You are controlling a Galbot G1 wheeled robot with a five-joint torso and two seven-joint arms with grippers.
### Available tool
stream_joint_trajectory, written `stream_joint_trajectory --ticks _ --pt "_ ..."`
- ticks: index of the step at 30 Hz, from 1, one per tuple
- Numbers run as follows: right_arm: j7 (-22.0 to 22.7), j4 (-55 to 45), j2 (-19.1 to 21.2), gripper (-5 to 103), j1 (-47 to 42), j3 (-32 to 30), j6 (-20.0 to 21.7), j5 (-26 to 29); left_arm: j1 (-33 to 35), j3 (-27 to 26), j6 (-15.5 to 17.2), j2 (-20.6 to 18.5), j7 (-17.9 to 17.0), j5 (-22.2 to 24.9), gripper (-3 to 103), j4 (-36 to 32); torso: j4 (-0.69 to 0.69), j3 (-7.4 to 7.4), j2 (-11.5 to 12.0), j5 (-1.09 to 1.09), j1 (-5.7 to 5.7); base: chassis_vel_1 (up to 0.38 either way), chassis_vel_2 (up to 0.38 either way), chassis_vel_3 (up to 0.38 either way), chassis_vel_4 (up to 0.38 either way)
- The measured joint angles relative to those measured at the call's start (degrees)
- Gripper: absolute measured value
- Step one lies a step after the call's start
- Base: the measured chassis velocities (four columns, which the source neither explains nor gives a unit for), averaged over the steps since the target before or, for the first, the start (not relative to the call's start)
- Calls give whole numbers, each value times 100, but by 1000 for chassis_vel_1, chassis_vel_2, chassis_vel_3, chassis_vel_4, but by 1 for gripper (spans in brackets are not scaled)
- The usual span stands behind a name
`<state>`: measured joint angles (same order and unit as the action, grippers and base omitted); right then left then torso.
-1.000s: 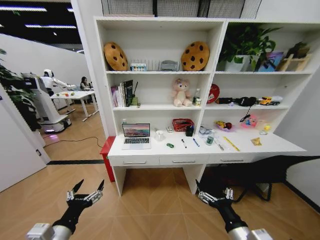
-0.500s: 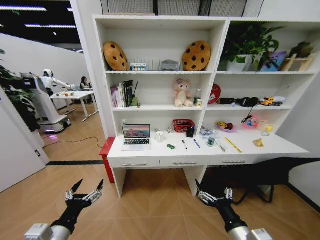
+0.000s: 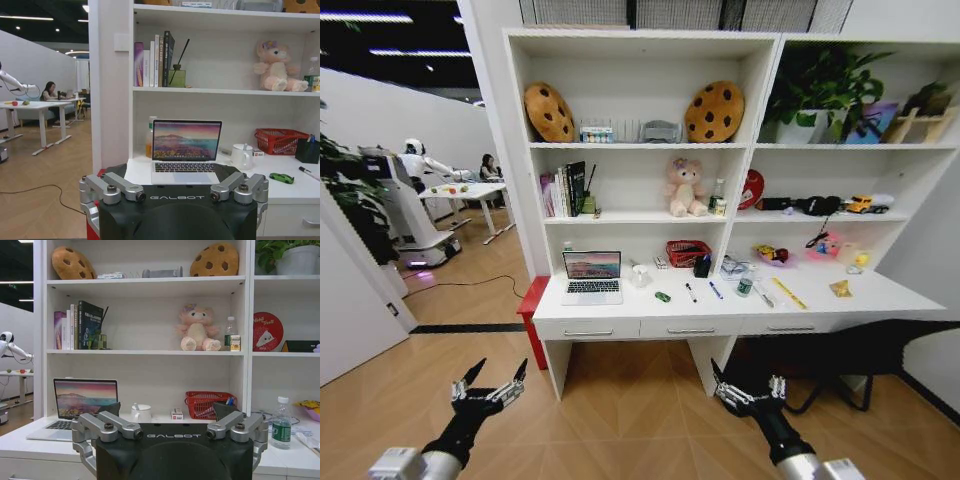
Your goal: Organize the objects on the table.
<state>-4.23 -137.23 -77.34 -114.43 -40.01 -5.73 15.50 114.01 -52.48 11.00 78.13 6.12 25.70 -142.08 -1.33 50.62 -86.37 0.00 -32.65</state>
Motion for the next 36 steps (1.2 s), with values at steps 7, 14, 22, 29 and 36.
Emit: stream_joint_trajectory --ticks 7,14,22,29,36 --pt "-11 10 -5 100 0 -2 -12 -1 -1 4 0 5 0 -4 98 -2 0 1 1 0 -2 -125 123 133 -124" --pt "-20 32 -6 100 2 -2 -49 -1 0 8 0 12 0 -14 98 9 0 1 1 -1 -2 -112 121 133 -122" --pt "-24 64 0 100 17 -4 -55 0 -4 9 0 8 1 -16 98 31 0 0 0 0 -1 -135 124 142 -137" --pt "-25 81 -3 100 26 -3 -60 3 -5 9 0 11 6 -27 98 42 0 0 0 0 -1 -162 162 173 -173" --pt "-26 109 -7 100 30 -2 -82 1 2 23 -1 25 19 -55 98 60 0 0 1 0 -1 -160 164 171 -167"
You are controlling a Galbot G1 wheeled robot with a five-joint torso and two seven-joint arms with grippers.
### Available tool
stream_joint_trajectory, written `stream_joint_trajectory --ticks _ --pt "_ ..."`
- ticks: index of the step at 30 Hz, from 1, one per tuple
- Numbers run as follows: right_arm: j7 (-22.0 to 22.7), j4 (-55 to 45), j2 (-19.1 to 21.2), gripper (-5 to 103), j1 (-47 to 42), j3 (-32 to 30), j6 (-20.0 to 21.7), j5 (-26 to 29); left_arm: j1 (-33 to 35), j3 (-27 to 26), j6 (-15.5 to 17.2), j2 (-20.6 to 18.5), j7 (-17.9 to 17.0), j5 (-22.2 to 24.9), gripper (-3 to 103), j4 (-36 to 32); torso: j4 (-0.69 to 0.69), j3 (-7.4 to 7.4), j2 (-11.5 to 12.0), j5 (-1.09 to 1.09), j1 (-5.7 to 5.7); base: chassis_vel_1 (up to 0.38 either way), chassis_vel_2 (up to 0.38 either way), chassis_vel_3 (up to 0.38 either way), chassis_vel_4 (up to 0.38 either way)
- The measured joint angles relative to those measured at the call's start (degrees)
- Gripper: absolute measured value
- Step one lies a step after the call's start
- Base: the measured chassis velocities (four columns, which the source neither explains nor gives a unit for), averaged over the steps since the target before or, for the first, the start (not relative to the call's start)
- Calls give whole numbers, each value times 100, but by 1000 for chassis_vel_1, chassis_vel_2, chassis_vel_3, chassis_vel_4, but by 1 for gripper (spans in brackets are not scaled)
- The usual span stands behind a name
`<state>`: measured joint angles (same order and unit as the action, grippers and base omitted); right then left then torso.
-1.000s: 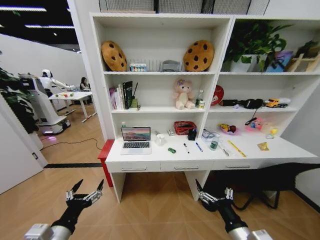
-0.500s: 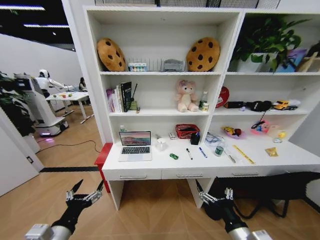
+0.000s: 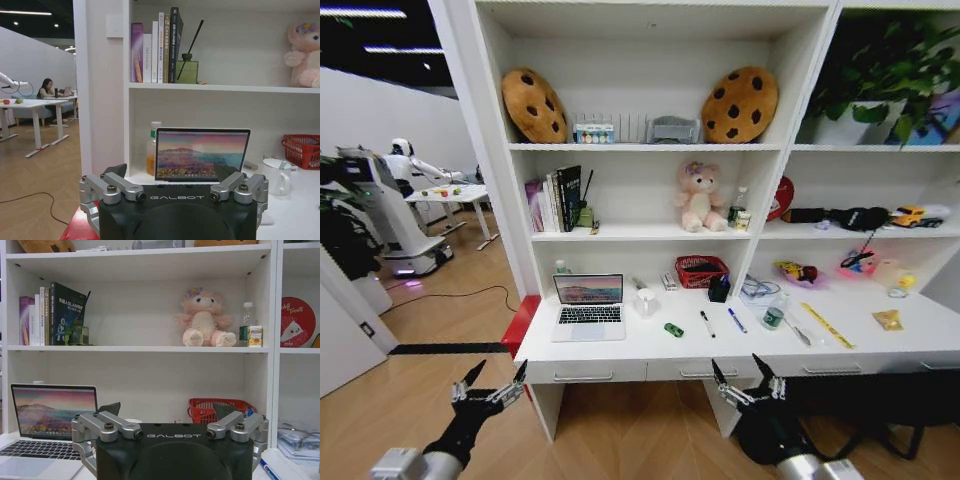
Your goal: Organize the objects on the table.
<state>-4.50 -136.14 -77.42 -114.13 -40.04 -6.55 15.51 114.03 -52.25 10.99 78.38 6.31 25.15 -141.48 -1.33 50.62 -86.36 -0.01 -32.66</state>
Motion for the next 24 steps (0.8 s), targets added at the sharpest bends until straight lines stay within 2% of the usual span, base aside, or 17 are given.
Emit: stream_joint_trajectory --ticks 21,24 --pt "-28 64 -4 100 16 -7 -127 -85 -5 6 -5 1 10 -5 98 23 0 1 0 3 0 -167 173 173 -172" --pt "-31 79 -5 100 20 -8 -168 -105 -4 8 -5 4 9 -8 98 29 0 0 -1 -3 1 -230 219 223 -227"
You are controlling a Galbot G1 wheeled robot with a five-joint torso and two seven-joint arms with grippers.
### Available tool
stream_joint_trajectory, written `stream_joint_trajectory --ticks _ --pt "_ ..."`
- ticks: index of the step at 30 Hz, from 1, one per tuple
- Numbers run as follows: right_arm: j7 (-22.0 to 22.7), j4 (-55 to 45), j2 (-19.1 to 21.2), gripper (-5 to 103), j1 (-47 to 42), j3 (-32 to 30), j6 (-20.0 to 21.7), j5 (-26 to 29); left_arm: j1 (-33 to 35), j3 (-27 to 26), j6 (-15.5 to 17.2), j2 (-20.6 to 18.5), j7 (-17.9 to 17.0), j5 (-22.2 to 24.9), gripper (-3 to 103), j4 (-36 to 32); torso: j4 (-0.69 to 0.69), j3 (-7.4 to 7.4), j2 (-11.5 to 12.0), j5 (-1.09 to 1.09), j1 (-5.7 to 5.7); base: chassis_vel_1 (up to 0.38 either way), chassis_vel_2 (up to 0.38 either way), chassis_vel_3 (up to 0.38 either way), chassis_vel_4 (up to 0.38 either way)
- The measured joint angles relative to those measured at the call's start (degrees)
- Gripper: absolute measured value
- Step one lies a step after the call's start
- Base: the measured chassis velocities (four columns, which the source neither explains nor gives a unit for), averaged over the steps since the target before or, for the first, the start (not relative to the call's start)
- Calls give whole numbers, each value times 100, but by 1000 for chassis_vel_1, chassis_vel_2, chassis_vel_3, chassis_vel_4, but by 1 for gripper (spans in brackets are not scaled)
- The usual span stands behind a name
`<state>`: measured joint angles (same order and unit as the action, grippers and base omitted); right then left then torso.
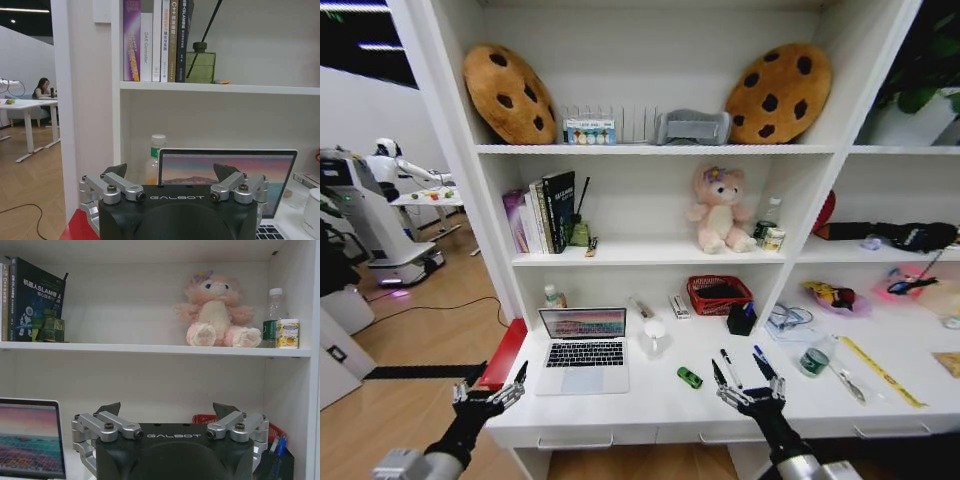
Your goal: Organize the objects on the table.
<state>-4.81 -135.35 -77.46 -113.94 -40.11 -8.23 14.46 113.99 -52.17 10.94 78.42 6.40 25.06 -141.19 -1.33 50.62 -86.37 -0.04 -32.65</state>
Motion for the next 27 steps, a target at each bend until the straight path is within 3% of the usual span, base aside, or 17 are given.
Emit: stream_joint_trajectory --ticks 2,9,13,20,24,27 --pt "-26 86 -11 100 27 -56 -222 -202 0 0 -2 6 0 -8 98 13 0 1 1 6 0 -209 245 226 -237" --pt "25 143 -32 100 52 -89 -394 -382 6 29 -33 44 20 -106 98 70 2 3 5 3 -10 -202 210 208 -184" --pt "24 178 -32 100 44 -74 -415 -456 -1 37 -45 18 29 -171 98 104 -3 2 4 4 -5 -77 62 -9 -23" --pt "-52 263 -42 100 53 -17 -464 -521 32 126 -220 -71 129 -553 96 246 2 -1 -2 3 5 56 -37 -55 47" --pt "-125 346 -22 100 65 -2 -521 -521 -57 -5 -251 -412 195 -523 85 330 1 -1 -2 3 4 0 0 0 0" --pt "-170 386 26 100 75 -3 -555 -510 -240 -305 -415 -1129 468 -385 68 526 0 1 1 3 -2 0 0 0 0"
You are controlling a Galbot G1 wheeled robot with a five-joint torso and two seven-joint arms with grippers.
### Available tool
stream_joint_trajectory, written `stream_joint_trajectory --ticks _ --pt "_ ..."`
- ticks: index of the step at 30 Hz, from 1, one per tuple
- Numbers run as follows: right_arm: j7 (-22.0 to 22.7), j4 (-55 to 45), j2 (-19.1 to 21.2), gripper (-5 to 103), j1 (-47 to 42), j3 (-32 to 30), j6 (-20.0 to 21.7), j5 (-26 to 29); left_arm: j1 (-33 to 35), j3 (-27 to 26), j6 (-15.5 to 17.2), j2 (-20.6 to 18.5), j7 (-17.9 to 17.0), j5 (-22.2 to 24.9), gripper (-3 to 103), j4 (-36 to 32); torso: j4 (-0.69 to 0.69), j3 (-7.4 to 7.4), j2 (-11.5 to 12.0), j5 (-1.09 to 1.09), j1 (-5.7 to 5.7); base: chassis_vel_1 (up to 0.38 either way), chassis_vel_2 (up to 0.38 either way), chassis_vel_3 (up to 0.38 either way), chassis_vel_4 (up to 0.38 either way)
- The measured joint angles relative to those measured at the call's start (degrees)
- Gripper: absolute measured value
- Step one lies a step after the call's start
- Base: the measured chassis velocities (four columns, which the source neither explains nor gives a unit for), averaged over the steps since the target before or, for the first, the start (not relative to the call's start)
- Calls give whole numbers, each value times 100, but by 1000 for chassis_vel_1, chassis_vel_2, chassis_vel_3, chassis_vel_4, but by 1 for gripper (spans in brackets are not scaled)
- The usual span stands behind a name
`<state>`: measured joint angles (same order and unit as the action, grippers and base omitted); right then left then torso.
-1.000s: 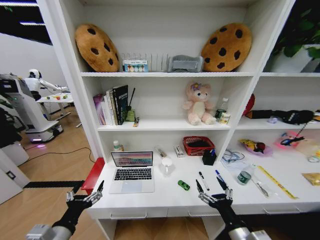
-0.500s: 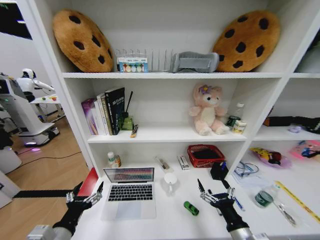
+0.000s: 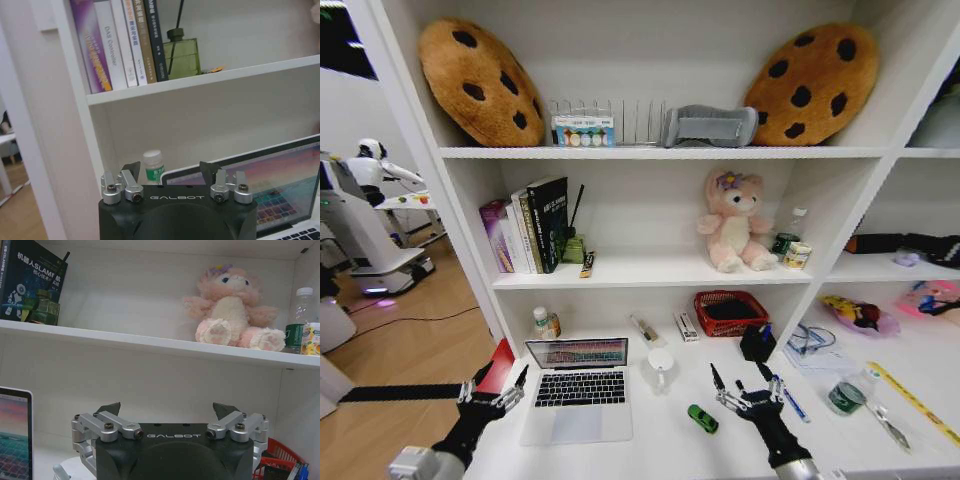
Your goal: Organize the objects on the table.
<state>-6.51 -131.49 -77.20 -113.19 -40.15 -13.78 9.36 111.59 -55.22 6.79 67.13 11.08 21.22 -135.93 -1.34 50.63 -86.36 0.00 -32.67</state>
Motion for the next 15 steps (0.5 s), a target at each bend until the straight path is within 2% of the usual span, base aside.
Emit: stream_joint_trajectory --ticks 1,4,5,7,8,9,11,12,14,15 --pt "0 28 4 100 4 -4 -11 3 -45 -65 -71 -194 110 7 63 90 1 0 0 0 0 0 0 0 0" --pt "0 40 6 100 4 -7 -17 3 -81 -107 -121 -330 184 7 63 166 1 0 0 0 0 0 0 0 0" --pt "2 77 10 100 -6 -28 -45 3 -214 -232 -223 -708 353 -39 52 392 1 0 1 -1 0 0 0 0 0" --pt "6 106 41 100 -26 -83 -74 5 -418 -399 -258 -1241 591 -29 41 634 2 0 0 -3 0 0 0 0 0" --pt "6 106 41 100 -26 -83 -74 5 -418 -399 -258 -1241 591 -29 41 634 2 0 0 -3 0 0 0 0 0" --pt "8 123 52 100 -26 -101 -87 9 -473 -466 -258 -1496 743 32 41 726 2 0 0 -3 1 0 0 0 0" --pt "14 189 104 100 -7 -159 -113 26 -671 -646 -269 -2417 1207 223 30 1066 2 0 0 0 0 0 0 0 0" --pt "14 189 104 100 -7 -159 -113 26 -671 -646 -269 -2417 1207 223 30 1066 2 0 0 0 0 0 0 0 0" --pt "22 246 122 100 39 -184 -117 36 -1014 -671 -286 -3210 1571 317 19 1460 -1 0 1 -1 0 0 0 0 0" --pt "27 262 122 100 55 -187 -120 35 -1127 -647 -287 -3432 1649 350 14 1568 -1 0 1 -1 0 0 0 0 0"
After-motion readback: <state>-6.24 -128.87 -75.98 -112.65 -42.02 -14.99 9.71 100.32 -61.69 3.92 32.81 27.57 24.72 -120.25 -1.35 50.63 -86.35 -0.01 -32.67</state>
